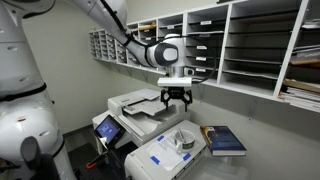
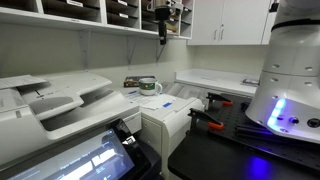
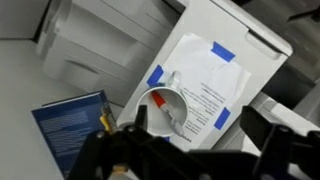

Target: Remove the marker from the mug and put it on the copier

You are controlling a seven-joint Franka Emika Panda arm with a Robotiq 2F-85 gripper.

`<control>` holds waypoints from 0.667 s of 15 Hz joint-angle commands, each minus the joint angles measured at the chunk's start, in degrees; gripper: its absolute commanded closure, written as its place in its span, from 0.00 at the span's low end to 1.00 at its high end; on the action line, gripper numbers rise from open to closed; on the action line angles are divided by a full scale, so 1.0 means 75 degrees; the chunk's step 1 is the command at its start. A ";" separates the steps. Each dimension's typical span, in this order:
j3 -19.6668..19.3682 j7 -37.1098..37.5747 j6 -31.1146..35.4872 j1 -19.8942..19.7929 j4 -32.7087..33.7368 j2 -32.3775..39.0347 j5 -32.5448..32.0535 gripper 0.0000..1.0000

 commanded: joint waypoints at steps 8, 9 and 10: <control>0.0061 -0.1022 0.0492 -0.0119 0.0251 0.0703 0.0404 0.00; 0.0066 -0.1032 0.0491 -0.0138 0.0313 0.0869 0.0944 0.00; 0.0088 -0.1516 0.0474 -0.0169 0.0390 0.1118 0.1170 0.00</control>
